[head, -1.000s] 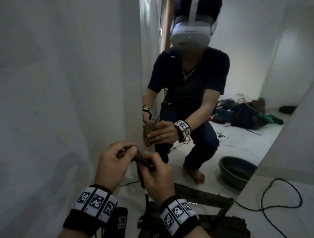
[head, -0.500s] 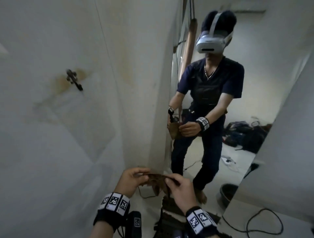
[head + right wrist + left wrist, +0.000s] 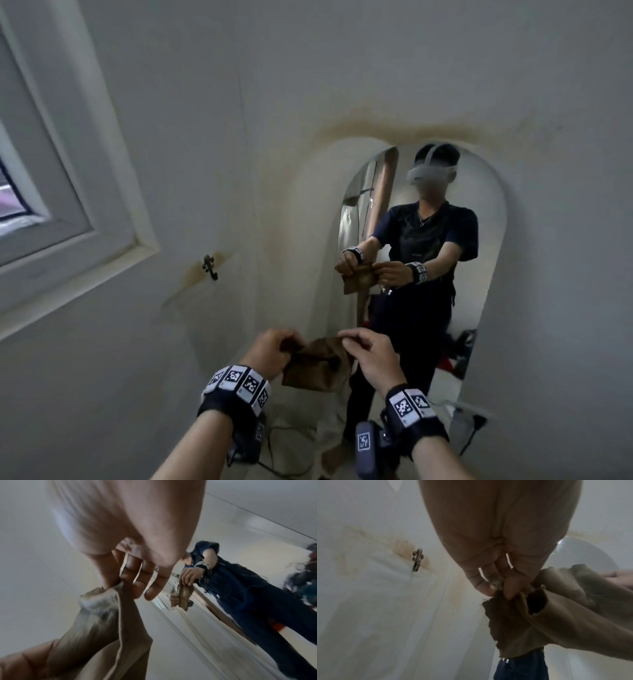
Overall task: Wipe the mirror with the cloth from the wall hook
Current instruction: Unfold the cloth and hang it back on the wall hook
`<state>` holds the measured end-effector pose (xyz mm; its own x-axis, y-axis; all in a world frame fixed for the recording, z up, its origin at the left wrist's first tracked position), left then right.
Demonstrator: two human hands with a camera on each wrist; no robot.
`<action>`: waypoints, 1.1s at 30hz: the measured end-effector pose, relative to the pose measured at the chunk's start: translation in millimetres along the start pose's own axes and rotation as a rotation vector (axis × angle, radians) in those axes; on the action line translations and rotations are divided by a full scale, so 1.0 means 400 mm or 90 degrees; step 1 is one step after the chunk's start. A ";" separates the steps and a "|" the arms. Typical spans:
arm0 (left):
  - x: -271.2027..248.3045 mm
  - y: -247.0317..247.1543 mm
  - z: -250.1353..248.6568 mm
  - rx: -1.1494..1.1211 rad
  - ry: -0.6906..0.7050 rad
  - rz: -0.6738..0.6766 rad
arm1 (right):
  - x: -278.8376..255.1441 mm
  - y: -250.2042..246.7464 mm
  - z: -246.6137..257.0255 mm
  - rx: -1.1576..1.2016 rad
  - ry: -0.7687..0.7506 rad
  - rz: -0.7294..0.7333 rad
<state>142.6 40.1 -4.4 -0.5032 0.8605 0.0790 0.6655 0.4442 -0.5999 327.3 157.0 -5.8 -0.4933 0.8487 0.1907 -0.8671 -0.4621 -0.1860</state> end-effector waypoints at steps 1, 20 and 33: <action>-0.004 -0.014 -0.027 -0.003 0.014 -0.004 | 0.005 -0.014 0.026 0.008 -0.013 0.000; 0.008 0.015 -0.286 0.094 0.105 0.045 | 0.053 -0.162 0.202 0.028 -0.062 -0.015; 0.006 -0.015 -0.320 -0.030 0.057 0.053 | 0.063 -0.163 0.169 0.008 -0.051 0.008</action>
<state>208.0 71.5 101.5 -0.3956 0.9127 0.1019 0.7294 0.3797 -0.5690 366.8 191.3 76.2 -0.5083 0.8194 0.2652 -0.8610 -0.4766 -0.1776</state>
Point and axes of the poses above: each hand's wrist, its own x-axis towards the middle knuckle, its own y-axis out of the palm, z = x × y, the point moved 5 cm from there along x, towards the middle knuckle, and after that the axes turned 8 degrees about -z, right-handed, at the moved point
